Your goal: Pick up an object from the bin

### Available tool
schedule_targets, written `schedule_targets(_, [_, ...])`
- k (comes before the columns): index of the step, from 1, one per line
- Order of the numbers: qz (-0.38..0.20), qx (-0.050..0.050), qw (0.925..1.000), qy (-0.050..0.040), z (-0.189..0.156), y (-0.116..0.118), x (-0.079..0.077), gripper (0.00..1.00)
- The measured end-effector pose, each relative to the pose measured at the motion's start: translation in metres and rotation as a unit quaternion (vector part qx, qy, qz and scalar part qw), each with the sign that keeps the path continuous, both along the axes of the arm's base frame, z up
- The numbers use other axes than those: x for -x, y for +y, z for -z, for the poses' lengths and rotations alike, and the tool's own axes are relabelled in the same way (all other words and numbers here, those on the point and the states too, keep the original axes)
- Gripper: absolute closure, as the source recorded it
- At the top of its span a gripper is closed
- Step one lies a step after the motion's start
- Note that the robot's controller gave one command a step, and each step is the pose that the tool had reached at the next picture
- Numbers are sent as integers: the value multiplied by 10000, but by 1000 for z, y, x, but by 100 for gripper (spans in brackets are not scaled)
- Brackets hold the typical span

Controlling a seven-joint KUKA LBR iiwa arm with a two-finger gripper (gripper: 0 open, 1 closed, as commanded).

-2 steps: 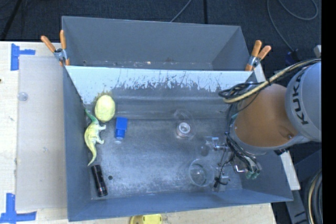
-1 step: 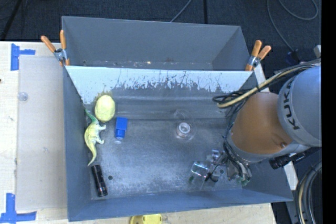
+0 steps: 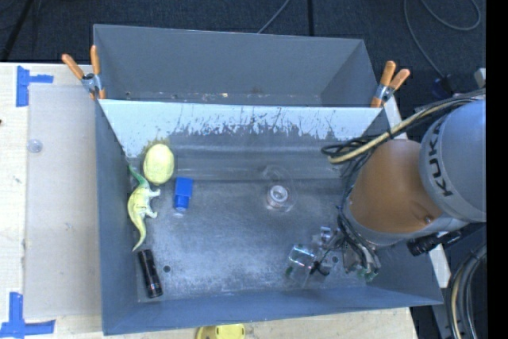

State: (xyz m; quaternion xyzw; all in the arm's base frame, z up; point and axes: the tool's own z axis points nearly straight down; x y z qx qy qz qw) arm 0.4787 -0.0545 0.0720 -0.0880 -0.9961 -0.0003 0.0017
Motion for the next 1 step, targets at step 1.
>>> schedule_targets(1, [-440,0,9990,-37,-185,16,1,100])
